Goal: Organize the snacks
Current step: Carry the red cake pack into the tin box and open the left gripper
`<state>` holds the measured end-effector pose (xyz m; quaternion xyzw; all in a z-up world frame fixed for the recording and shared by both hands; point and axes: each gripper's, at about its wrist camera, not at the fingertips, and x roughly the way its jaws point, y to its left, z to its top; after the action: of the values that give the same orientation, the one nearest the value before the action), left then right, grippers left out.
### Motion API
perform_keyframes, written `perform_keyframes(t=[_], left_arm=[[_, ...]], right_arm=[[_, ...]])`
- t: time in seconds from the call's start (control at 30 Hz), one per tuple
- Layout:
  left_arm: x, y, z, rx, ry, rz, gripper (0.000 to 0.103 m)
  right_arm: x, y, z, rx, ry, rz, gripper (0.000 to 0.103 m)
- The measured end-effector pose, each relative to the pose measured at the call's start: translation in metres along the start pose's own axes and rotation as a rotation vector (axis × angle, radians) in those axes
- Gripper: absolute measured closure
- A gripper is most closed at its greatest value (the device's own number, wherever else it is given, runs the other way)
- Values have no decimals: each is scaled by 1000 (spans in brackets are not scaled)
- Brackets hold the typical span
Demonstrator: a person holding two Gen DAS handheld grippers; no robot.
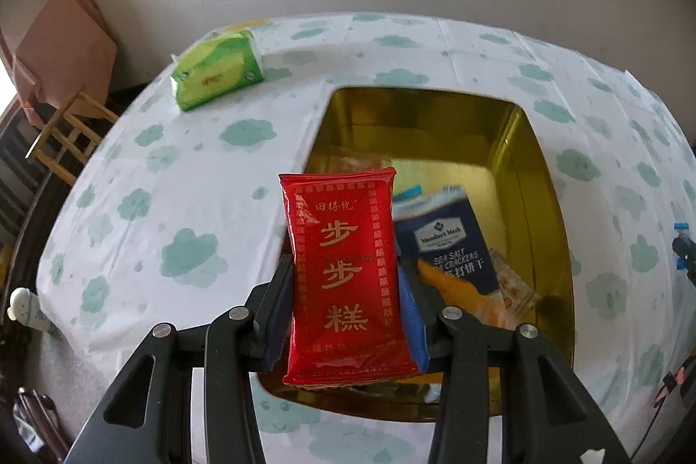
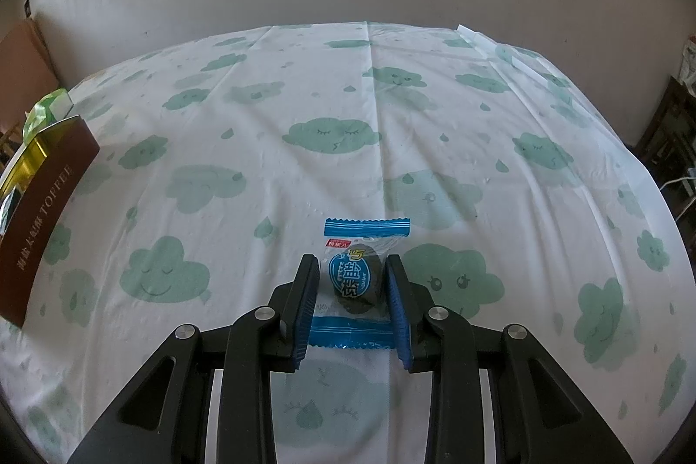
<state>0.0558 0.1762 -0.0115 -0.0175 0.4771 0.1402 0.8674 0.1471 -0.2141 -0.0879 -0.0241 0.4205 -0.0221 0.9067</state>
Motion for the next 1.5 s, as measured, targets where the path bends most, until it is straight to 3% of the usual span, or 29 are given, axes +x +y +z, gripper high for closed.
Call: perform_keyframes(t=[0.77,1.13,1.2,1.3,1.5], left_arm=[[19,-12,-5,48,9,11,62],[11,-12,-4,69,-6,33,54],[8,-11,-4,68,-15,37,48],[3,-10,-4,75,-37,59,39],[-11,-8,-4,78,-71,70,34]], right_arm=[[2,12,2,-3,4,-34,70],[4,16,2,-4,5,-49,69],[2,1,0,-5,6,-52,69],[3,12,2,-5,6,-56,69],[4,15,2,-6,7,-65,69]])
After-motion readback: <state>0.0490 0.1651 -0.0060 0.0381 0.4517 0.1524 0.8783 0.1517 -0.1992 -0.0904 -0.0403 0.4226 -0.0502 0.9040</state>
